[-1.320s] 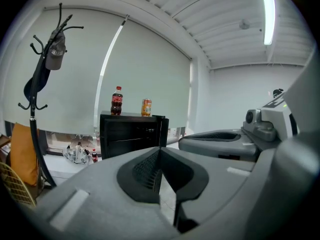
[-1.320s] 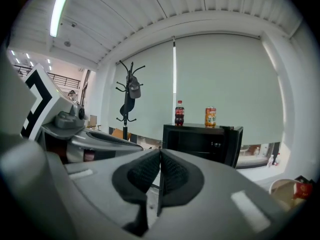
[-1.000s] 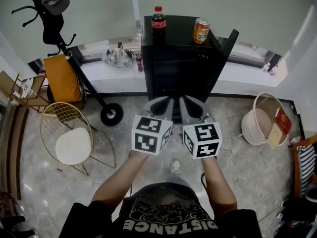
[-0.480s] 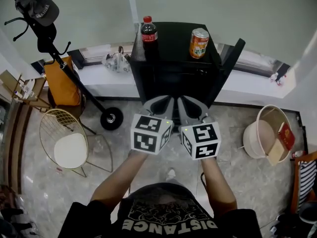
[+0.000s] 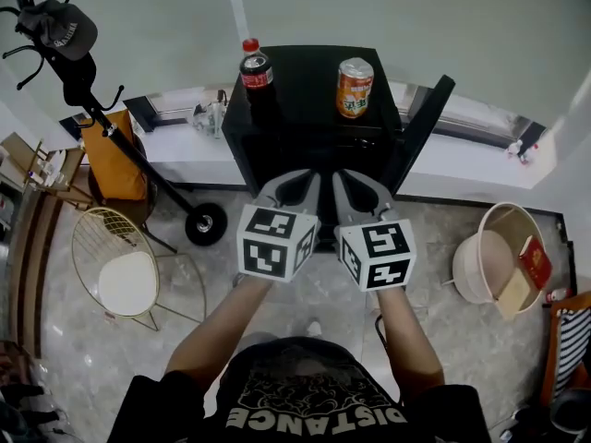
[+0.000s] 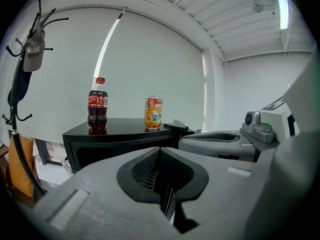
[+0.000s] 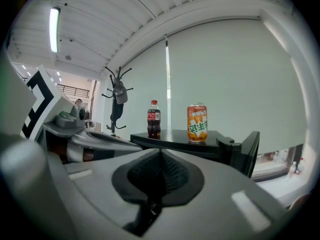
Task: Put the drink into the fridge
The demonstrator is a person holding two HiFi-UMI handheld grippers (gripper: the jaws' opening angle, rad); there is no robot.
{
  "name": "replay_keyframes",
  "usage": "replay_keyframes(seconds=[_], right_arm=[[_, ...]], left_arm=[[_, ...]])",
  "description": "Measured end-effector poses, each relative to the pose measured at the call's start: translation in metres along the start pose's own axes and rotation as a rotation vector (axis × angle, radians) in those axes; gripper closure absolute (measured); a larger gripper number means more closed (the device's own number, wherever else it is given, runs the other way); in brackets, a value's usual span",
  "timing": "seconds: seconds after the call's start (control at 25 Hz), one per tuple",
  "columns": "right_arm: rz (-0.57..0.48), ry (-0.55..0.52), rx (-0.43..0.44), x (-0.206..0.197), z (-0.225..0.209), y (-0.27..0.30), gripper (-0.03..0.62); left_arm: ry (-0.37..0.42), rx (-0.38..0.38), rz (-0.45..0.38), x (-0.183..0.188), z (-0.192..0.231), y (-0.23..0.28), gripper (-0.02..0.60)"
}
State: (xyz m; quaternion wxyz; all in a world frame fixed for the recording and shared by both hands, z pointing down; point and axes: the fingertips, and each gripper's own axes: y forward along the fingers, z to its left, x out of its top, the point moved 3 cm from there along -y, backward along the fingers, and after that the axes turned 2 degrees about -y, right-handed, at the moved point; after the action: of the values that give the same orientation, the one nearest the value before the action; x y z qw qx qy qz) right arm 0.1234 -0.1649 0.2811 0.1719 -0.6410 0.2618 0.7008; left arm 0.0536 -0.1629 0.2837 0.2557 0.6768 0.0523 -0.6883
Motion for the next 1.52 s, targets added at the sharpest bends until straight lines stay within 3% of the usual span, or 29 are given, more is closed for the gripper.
replay_keyframes(seconds=[0.36,0.92,1.52], right_arm=[[-0.007,-0.005,-0.048,0.012,-0.02,0.011,0.588],[-0.008,-0.017,-0.259,0.046,-0.058,0.06,0.559],[0.049,0.042,-0.422,0.054,-0.077,0.099,0.385]], left_arm=[[0.024,-0.038,-0.015,0.018,0.003,0.022,0.577],[0.079,-0.209,-0.037,0.061,0.04,0.079,0.577],[0.137,-0.345,-0.029,0.088,0.067,0.105,0.577]])
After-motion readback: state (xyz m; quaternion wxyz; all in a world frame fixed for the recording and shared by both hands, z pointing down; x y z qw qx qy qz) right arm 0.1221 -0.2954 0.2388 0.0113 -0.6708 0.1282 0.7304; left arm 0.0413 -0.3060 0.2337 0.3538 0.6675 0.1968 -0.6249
